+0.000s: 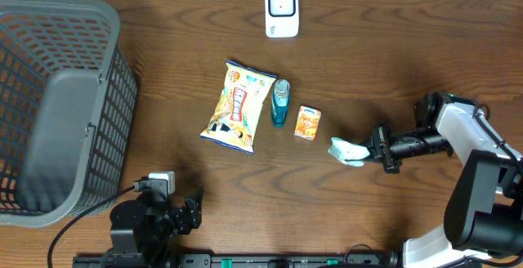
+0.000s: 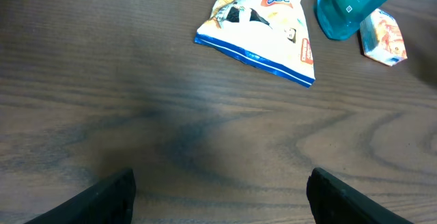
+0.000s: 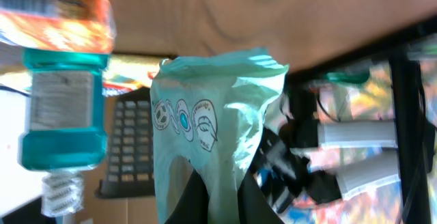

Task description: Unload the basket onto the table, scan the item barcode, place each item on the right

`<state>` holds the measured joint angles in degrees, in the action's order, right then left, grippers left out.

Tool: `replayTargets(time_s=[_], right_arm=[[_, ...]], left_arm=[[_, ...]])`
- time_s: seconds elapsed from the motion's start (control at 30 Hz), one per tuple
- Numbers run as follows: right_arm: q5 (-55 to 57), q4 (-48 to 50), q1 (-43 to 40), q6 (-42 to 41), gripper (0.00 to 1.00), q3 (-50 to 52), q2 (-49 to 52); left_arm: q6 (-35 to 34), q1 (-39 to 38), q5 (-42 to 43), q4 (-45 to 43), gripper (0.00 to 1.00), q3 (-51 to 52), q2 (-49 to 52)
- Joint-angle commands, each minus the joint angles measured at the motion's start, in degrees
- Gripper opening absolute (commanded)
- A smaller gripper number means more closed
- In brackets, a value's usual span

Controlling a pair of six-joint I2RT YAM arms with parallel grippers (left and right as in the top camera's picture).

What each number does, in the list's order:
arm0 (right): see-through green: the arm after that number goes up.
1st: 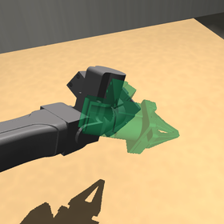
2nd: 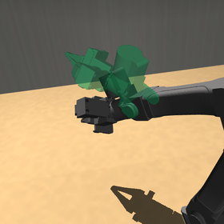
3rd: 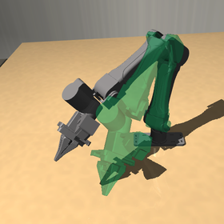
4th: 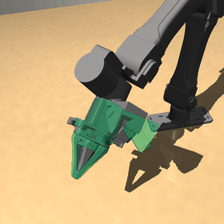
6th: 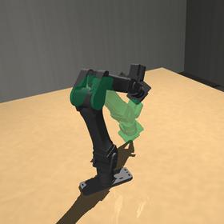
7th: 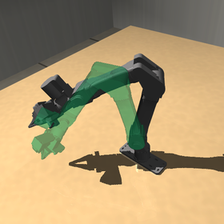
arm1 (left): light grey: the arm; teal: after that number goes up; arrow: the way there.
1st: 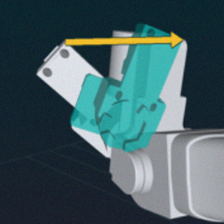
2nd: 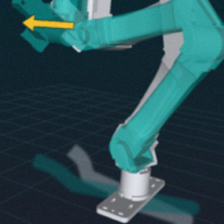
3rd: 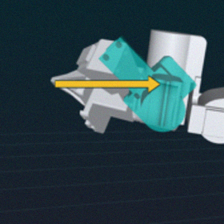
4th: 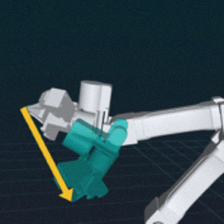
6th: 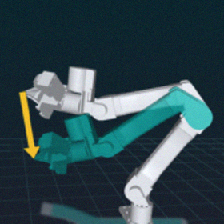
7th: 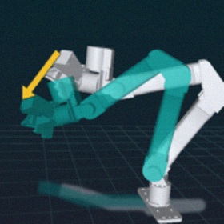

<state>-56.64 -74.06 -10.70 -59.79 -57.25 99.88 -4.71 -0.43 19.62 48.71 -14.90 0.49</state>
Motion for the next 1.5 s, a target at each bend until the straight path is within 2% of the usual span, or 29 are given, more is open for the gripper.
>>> replayTargets(time_s=[0.0, 0.1, 0.27, 0.47, 0.57, 0.8, 0.9, 1.03, 1.17, 1.47], right_arm=[[-4.5, -4.4, -0.3, 4.8, 0.02, -0.1, -0.5], [-6.6, -9.0, -0.3, 8.6, 0.02, -0.1, -0.5], [-6.7, -15.0, -0.3, 8.8, 0.02, -0.1, -0.5], [-7.1, -15.5, -0.3, 0.1, 0.02, -0.1, -0.5], [-6.9, -15.5, -0.4, -8.9, 0.02, -0.1, -0.5], [-5.1, -7.0, -0.5, -46.3, 0.02, -0.1, -0.5], [-0.7, -6.1, -0.5, -57.5, 0.01, -0.1, -0.5], [-5.2, -10.0, -0.3, -57.5, 0.02, -0.1, -0.5], [-8.5, -11.3, -0.2, -53.6, 0.02, -0.1, -0.5], [-6.4, -12.7, -0.1, -53.3, 0.02, -0.1, -0.5]], left_arm=[[-0.3, 0.1, 0.7, 0.8, 0.8, -0.2, -0.3], [-0.3, 0.1, 0.7, 0.8, 0.8, -0.2, -0.3], [-0.3, 0.1, 0.7, 0.8, 0.8, -0.2, -0.3], [-0.3, 0.1, 0.7, 0.8, 0.8, -0.2, -0.3], [-0.3, 0.1, 0.7, 0.8, 0.8, -0.2, -0.3], [-0.3, 0.1, 0.7, 0.8, 0.8, -0.2, -0.3], [-0.3, 0.1, 0.7, 0.8, 0.8, -0.2, -0.3], [-0.3, 0.1, 0.7, 0.8, 0.8, -0.2, -0.3], [-0.3, 0.1, 0.7, 0.8, 0.8, -0.2, -0.3], [-0.3, 0.1, 0.7, 0.8, 0.8, -0.2, -0.3]])
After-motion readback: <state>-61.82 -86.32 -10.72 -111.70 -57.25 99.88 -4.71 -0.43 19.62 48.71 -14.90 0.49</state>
